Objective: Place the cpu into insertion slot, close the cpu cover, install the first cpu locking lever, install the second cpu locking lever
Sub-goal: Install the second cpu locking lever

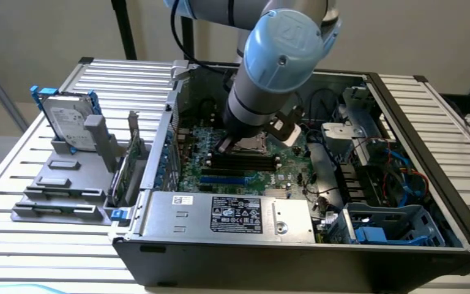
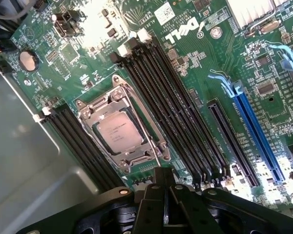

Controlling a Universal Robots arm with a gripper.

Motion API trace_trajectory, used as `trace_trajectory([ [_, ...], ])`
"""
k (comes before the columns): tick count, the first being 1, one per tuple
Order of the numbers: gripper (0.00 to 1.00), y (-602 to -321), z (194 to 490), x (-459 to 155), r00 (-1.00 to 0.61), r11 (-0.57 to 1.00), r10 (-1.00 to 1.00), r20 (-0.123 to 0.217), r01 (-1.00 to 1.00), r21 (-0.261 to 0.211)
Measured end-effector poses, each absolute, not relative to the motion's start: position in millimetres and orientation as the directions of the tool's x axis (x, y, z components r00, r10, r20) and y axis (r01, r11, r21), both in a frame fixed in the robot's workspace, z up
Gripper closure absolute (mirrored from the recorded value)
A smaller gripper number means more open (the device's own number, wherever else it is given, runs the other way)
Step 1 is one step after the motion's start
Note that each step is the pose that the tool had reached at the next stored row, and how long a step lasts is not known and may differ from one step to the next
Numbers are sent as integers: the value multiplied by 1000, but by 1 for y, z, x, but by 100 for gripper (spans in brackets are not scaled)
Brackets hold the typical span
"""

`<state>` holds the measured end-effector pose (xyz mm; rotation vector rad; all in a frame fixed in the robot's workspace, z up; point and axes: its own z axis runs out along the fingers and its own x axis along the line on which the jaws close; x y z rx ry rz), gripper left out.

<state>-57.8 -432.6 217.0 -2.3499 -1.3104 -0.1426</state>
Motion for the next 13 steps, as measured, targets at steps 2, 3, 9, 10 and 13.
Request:
trace_trajectory([
  [2, 89, -432, 214, -59, 547, -454, 783, 298, 828, -328],
  [3, 89, -432, 213, -60, 548, -455, 782, 298, 828, -328],
  [9, 89, -431, 205, -62, 551, -459, 780, 297, 826, -328],
  [10, 89, -430, 204, -62, 551, -459, 780, 297, 826, -328],
  [13, 89, -430, 200, -63, 552, -460, 779, 297, 825, -328],
])
